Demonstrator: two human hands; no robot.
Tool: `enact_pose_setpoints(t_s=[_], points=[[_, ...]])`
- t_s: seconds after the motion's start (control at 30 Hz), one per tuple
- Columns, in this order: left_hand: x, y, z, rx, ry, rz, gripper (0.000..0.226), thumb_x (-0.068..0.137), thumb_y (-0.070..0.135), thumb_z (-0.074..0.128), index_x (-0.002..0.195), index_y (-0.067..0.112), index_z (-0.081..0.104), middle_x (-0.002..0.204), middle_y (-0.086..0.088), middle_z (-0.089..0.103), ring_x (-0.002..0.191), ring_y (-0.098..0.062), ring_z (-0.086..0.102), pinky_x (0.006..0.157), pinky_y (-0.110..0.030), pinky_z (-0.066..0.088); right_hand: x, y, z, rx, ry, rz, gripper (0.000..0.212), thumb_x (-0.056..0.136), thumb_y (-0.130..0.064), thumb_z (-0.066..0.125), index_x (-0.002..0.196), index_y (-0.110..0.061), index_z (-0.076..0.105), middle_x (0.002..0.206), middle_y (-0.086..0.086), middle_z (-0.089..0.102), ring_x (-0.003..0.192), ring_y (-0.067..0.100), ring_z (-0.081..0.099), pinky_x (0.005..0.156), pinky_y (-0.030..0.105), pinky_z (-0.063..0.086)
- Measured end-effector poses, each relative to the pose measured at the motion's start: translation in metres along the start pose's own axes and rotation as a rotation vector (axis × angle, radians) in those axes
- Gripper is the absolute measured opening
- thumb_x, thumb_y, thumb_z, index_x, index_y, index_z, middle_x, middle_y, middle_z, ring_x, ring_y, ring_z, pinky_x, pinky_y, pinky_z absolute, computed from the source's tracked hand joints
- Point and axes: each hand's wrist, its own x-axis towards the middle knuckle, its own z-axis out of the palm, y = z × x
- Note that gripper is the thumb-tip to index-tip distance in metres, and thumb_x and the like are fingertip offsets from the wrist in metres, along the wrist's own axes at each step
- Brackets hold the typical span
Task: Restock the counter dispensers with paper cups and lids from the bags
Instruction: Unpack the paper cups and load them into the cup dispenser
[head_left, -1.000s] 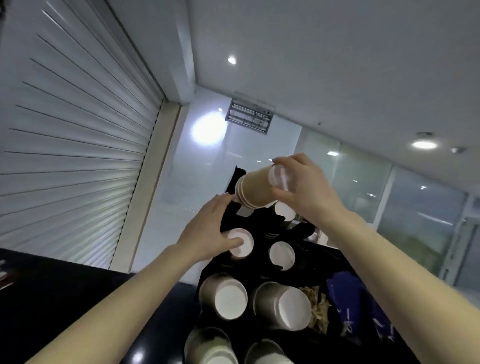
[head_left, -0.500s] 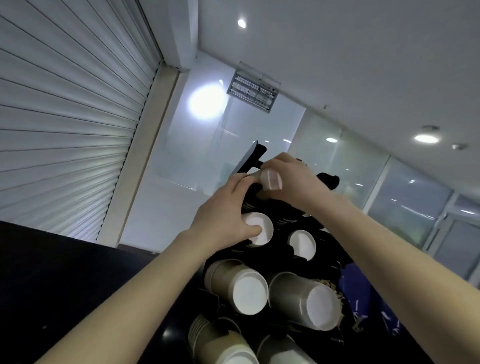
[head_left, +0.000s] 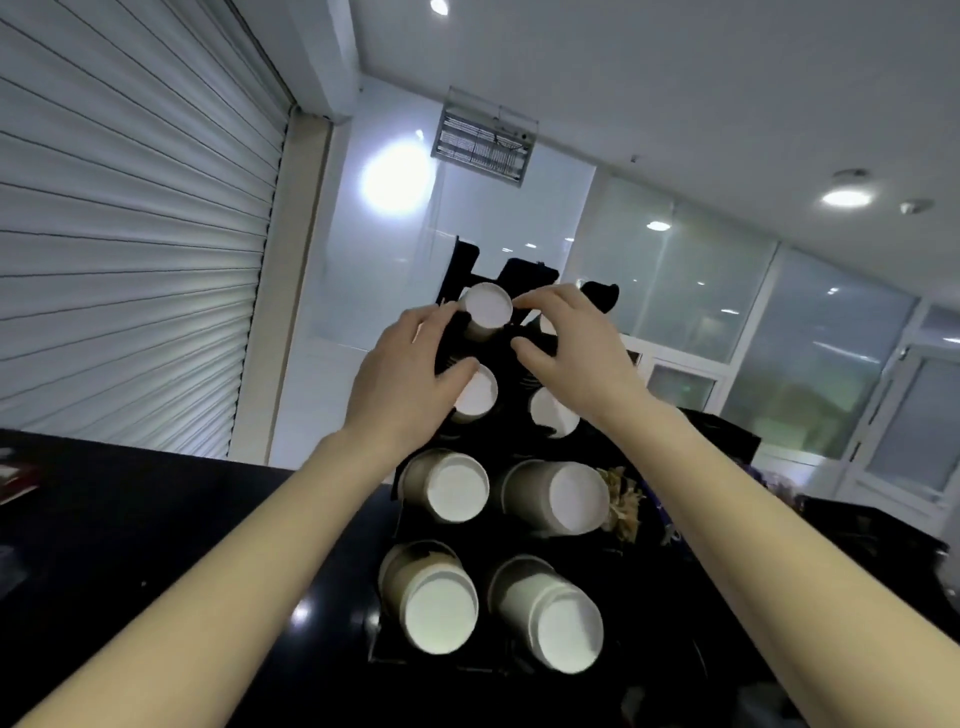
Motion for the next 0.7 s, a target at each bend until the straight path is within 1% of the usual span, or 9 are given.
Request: enact_pose_setpoints(t_s=[0.1,0.2,0.27,0.33,0.4,0.47,0.53,0.6,0.7], points=[[-0.061,0.031,-0.015,-0.128,0.079,0.056,0.039,0.093,0.032,0.06,0.131,0.023,0.054,0.127,0.007,0.054,0.116,-0.008,0.05,0.094,-0.021,0.039,-0.088,-0.009,-0.03,0.144,0.015,-0.026,0.021,0.089,-0.023,0.062,0.11,-0.02,0.066,0.112,-0.006,0.061,0.104,0.007,0.055,0.089,0.021,0.041],[-0.145,0.057,-0.027,-0.232,0.074,0.096,0.017,0.09,0.019,0.065,0.107,0.018,0.064,0.103,0.013,0.061,0.095,0.001,0.057,0.083,-0.013,0.043,-0.186,-0.013,-0.046,0.256,-0.028,0.013,0.01,0.087,-0.014,0.067,0.095,-0.02,0.07,0.094,-0.012,0.066,0.092,0.003,0.061,0.081,0.016,0.045],[-0.207,0.067,-0.026,-0.282,0.028,0.095,0.007,0.088,0.016,0.062,0.095,0.015,0.065,0.092,0.012,0.062,0.087,-0.004,0.059,0.077,-0.014,0.043,-0.249,-0.013,-0.045,0.335,-0.137,0.092,0.013,0.086,-0.016,0.069,0.096,-0.024,0.07,0.094,-0.016,0.066,0.093,0.0,0.062,0.082,0.015,0.046],[-0.269,0.068,-0.015,-0.283,-0.091,0.064,0.006,0.087,0.018,0.059,0.09,0.017,0.064,0.087,0.013,0.06,0.083,-0.006,0.059,0.074,-0.017,0.043,-0.307,-0.01,-0.033,0.353,-0.326,0.184,0.018,0.086,-0.034,0.067,0.104,-0.034,0.067,0.101,-0.023,0.063,0.1,-0.003,0.059,0.086,0.019,0.046],[-0.327,0.061,0.004,-0.239,-0.242,-0.006,0.009,0.085,0.023,0.058,0.092,0.022,0.063,0.09,0.016,0.058,0.086,-0.003,0.057,0.075,-0.02,0.043,-0.355,-0.01,-0.019,0.316,-0.544,0.229,0.041,0.081,-0.061,0.058,0.117,-0.042,0.059,0.115,-0.029,0.054,0.111,-0.005,0.05,0.095,0.024,0.043],[-0.376,0.052,0.028,-0.18,-0.412,-0.096,0.017,0.082,0.03,0.061,0.099,0.029,0.062,0.099,0.019,0.057,0.098,0.001,0.054,0.084,-0.022,0.042,-0.393,-0.01,-0.009,0.314,-0.719,0.278,0.074,0.065,-0.085,0.05,0.129,-0.047,0.048,0.13,-0.031,0.04,0.124,-0.005,0.037,0.107,0.027,0.034],[-0.411,0.052,0.047,-0.164,-0.554,-0.196,0.028,0.078,0.037,0.064,0.106,0.035,0.062,0.113,0.022,0.055,0.112,0.006,0.047,0.096,-0.023,0.038,-0.423,-0.013,-0.003,0.314,-0.846,0.329,0.101,0.048,-0.095,0.046,0.137,-0.05,0.037,0.144,-0.024,0.029,0.135,0.001,0.026,0.114,0.029,0.025],[-0.431,0.064,0.06,-0.194,-0.644,-0.27,0.037,0.073,0.039,0.068,0.11,0.035,0.063,0.121,0.022,0.054,0.119,0.006,0.045,0.102,-0.026,0.038,-0.446,-0.015,-0.002,0.309,-0.915,0.34,0.108,0.046,-0.084,0.063,0.142,-0.053,0.024,0.151,-0.019,0.019,0.139,0.006,0.017,0.115,0.031,0.024],[-0.449,0.102,0.069,-0.362,-0.764,-0.324,0.063,0.069,0.027,0.077,0.125,0.037,0.052,0.124,0.025,0.053,0.118,0.001,0.05,0.097,-0.021,0.043,-0.467,-0.016,0.003,0.301,-0.802,0.344,0.102,0.055,-0.05,0.073,0.142,-0.05,0.021,0.145,-0.016,0.02,0.134,0.009,0.02,0.109,0.029,0.031]])
